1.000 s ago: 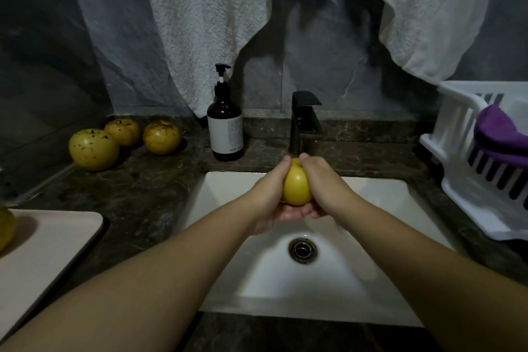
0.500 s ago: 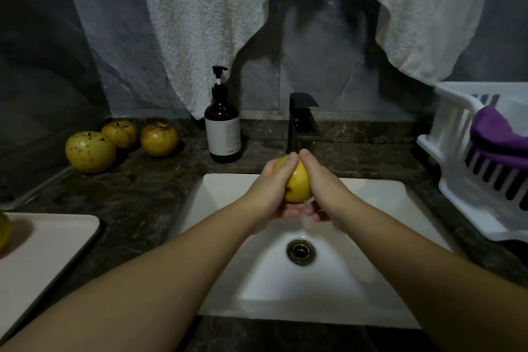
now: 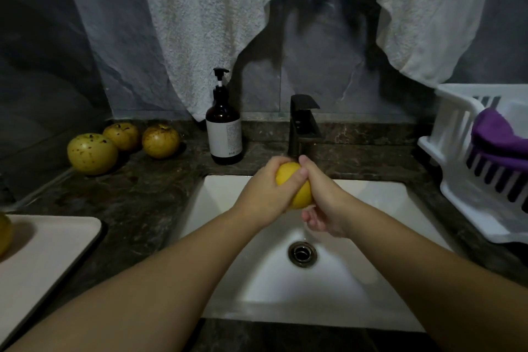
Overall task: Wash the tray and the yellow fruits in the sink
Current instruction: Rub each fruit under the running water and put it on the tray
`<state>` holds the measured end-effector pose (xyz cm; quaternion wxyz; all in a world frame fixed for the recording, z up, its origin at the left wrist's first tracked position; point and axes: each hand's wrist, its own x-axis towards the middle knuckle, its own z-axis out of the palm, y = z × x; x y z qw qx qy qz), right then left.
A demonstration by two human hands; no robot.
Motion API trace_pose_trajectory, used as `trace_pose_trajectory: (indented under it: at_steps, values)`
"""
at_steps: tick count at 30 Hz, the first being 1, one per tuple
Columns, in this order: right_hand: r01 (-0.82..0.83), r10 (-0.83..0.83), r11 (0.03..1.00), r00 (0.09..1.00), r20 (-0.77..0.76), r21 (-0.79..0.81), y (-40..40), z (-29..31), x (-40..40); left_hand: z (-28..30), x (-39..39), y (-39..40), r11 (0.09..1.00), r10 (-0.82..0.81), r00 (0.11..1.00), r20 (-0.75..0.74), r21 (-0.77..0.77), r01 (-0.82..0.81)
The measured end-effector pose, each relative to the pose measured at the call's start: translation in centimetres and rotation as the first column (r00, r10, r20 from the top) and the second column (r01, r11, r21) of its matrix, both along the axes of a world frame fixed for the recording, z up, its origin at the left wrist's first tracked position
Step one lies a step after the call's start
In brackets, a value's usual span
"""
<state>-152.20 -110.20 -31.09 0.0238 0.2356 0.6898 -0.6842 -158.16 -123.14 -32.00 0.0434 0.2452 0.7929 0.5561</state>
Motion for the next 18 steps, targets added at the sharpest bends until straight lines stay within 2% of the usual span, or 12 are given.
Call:
trace_pose_trajectory:
  at_steps: [1, 4, 5, 7, 8, 9, 10, 12, 13, 16, 17, 18]
  values:
    - [0.014, -0.013, 0.999, 1.0, -0.009, 0.029, -0.1, 0.0, -0.1, -0.2, -0.1, -0.1, 1.0, 0.007, 0.999, -0.04, -0.015, -0.007]
    - [0.081, -0.044, 0.977, 0.982, -0.186, 0.196, 0.0, -0.2, -0.3, 0.7, 0.5, 0.3, 0.99, -0.033, 0.973, 0.228, 0.142, 0.0]
    - [0.085, -0.046, 0.979, 0.979, -0.199, 0.187, 0.0, -0.1, -0.3, 0.7, 0.4, 0.3, 0.989, -0.037, 0.974, 0.221, 0.148, 0.004]
    - [0.073, -0.068, 0.995, 0.994, -0.088, 0.061, 0.1, -0.1, 0.0, 0.6, 0.4, 0.1, 1.0, -0.026, 0.999, -0.042, 0.009, 0.026]
    - [0.068, -0.069, 0.998, 0.997, -0.038, -0.008, 0.2, -0.1, 0.3, 0.6, 0.6, -0.1, 0.999, -0.015, 0.992, -0.128, -0.045, 0.01]
    - [0.074, -0.076, 0.997, 0.996, -0.043, -0.036, 0.3, -0.1, 0.3, 0.4, 0.5, -0.1, 0.999, -0.015, 0.99, -0.14, -0.054, 0.008]
    - [0.078, -0.078, 0.997, 0.993, -0.092, -0.009, 0.4, -0.2, 0.3, 0.6, 0.8, -0.1, 0.999, -0.048, 0.997, -0.064, -0.011, 0.047]
    - [0.084, -0.074, 0.996, 0.97, -0.233, 0.033, 0.3, 0.0, 0.2, 1.1, 0.9, 0.3, 0.99, -0.092, 0.974, 0.205, 0.126, 0.067]
    - [0.081, -0.075, 0.997, 0.968, -0.24, 0.014, 0.3, 0.2, 0.2, 1.0, 0.7, 0.5, 0.985, -0.093, 0.967, 0.237, 0.162, 0.054]
    - [0.067, -0.071, 0.989, 0.997, -0.024, -0.132, 0.2, 0.4, 0.6, 0.5, 0.3, 0.1, 0.998, -0.044, 0.993, -0.109, -0.056, 0.038]
    - [0.072, -0.074, 0.992, 0.997, -0.008, -0.107, 0.2, 0.3, 0.6, 0.3, 0.2, 0.0, 0.994, -0.066, 0.988, -0.141, -0.1, 0.053]
    - [0.088, -0.089, 0.996, 0.995, -0.044, -0.017, 0.3, 0.2, 0.4, 0.2, 0.3, 0.0, 0.993, -0.107, 0.993, -0.042, -0.06, 0.105]
